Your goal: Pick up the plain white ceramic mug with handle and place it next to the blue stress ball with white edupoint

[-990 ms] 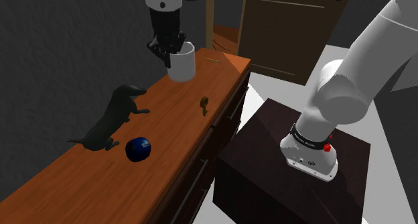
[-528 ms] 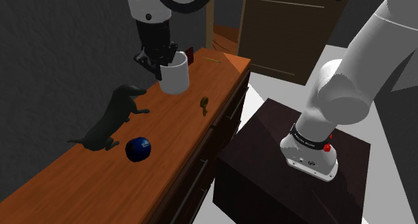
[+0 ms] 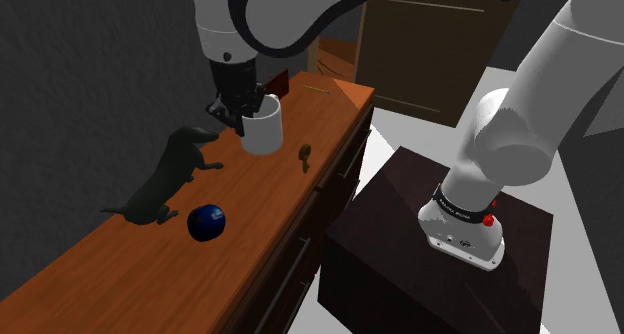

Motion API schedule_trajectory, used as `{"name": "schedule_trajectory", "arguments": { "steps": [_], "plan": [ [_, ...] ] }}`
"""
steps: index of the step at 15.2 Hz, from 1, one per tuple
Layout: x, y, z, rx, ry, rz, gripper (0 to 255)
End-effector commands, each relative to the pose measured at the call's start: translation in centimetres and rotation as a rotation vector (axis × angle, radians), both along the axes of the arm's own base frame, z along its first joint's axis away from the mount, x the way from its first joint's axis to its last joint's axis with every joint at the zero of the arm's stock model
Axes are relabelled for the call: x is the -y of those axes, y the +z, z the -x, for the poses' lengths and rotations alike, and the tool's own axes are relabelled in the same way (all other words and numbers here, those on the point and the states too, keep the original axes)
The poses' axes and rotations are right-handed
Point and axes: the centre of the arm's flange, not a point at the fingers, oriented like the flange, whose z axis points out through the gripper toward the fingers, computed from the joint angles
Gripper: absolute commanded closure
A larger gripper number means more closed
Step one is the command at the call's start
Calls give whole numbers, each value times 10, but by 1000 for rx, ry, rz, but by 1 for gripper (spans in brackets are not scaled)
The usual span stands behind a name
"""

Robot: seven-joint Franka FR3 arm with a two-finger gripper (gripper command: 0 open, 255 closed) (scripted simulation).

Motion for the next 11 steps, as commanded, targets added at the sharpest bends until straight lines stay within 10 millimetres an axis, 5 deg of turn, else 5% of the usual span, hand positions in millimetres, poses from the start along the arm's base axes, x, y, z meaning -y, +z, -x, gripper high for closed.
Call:
{"name": "schedule_trajectory", "arguments": {
  "steps": [1, 11],
  "plan": [
    [0, -10, 0, 1, 0, -1, 255],
    [0, -62, 0, 1, 0, -1, 255]
  ]
}}
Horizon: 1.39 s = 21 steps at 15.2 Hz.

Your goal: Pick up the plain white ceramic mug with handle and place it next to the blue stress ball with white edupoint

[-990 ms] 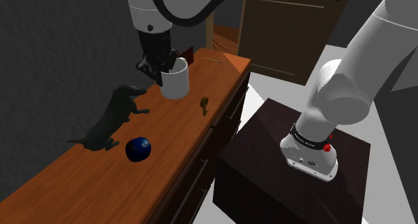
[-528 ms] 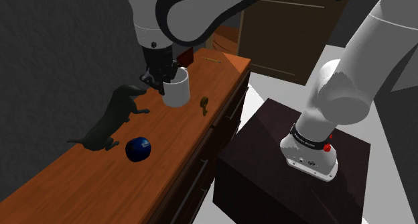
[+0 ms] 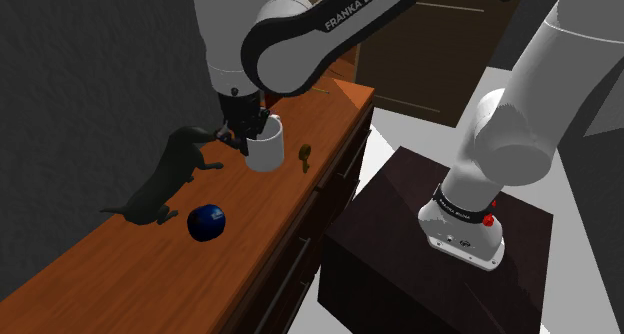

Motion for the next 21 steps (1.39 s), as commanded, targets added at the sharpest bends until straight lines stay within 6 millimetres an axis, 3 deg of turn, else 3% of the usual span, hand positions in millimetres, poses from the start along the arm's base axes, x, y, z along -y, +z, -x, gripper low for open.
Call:
{"name": "schedule_trajectory", "arguments": {
  "steps": [1, 9, 16, 17, 21],
  "plan": [
    [0, -11, 0, 1, 0, -1, 255],
    [0, -53, 0, 1, 0, -1, 255],
    [0, -53, 0, 1, 0, -1, 255],
    [0, -53, 0, 1, 0, -1, 0],
    [0, -53, 0, 1, 0, -1, 0]
  ]
}}
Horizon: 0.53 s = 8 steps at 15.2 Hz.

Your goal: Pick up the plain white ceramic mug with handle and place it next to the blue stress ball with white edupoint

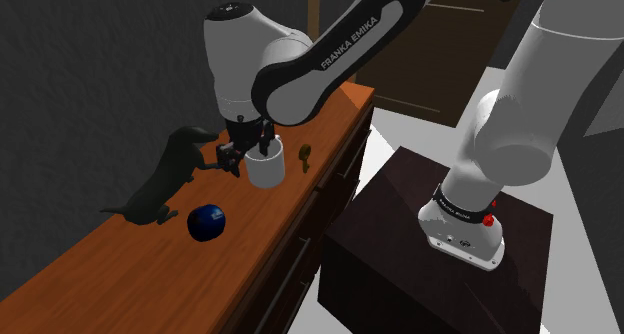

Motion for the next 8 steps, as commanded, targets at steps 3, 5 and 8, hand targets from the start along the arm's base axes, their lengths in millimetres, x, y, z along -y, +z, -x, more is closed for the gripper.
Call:
{"name": "schedule_trajectory", "arguments": {
  "steps": [3, 5, 8],
  "plan": [
    [0, 26, 3, 0, 0, 0, 0],
    [-1, 50, 6, 0, 0, 0, 0],
    [-1, 50, 6, 0, 0, 0, 0]
  ]
}}
